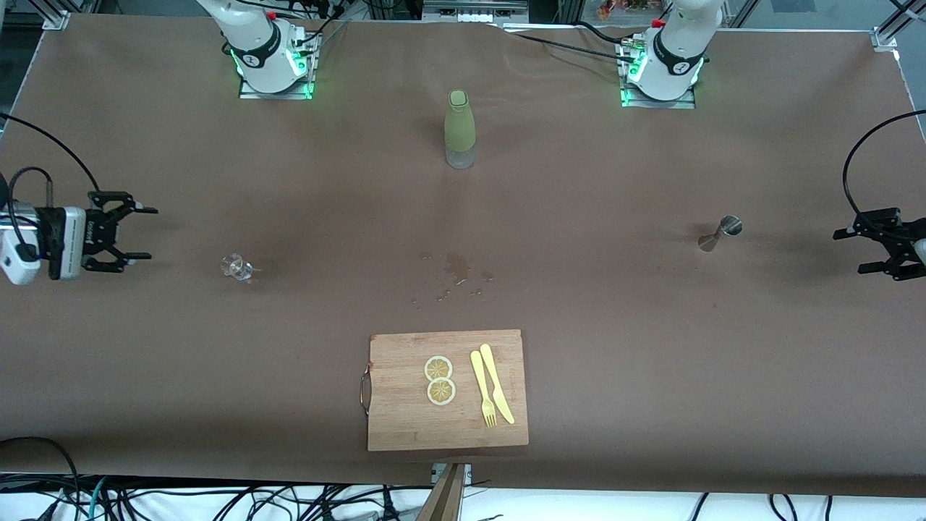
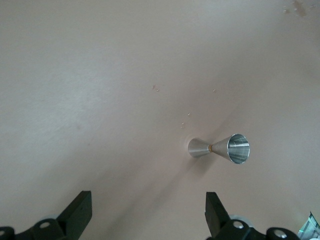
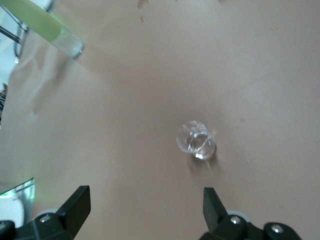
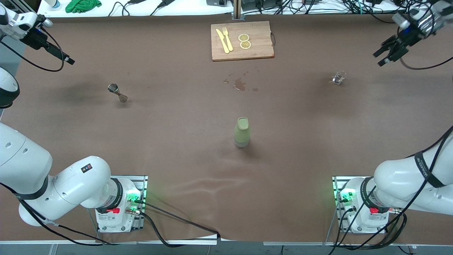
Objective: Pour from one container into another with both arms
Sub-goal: 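Lower the right gripper to the glass beaker while the left gripper lowers to the jigger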
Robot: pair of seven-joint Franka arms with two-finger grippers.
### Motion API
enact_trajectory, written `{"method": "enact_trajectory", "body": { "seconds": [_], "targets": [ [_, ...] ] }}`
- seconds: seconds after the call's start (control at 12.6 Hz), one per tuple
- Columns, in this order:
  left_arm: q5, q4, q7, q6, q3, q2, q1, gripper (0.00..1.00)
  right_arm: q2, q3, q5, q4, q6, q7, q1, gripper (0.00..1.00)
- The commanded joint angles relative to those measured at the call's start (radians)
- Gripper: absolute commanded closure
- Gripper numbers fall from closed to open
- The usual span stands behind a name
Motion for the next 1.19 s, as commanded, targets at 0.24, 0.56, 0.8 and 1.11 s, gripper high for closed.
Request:
{"method": "enact_trajectory", "body": {
  "seconds": [0.24,0.56,0.8,1.11],
  "targets": [
    [-0.17,0.019,0.416,-0.011,-0.009,0.108,0.05,0.0,0.204,-0.015,0.26,0.052,0.0,-0.387,-0.049,0.0],
    [-0.227,0.018,0.57,-0.05,-0.009,0.172,0.095,0.0,0.296,-0.015,0.362,0.05,0.055,-0.569,-0.049,0.0],
    [-0.278,0.004,0.79,-0.092,-0.009,0.214,0.141,0.0,0.323,-0.011,0.378,0.049,0.058,-0.581,-0.035,0.0],
    [-0.321,-0.054,0.882,-0.15,-0.009,0.231,0.162,0.0,0.341,-0.006,0.406,0.039,0.094,-0.601,0.003,0.0]
  ]
}}
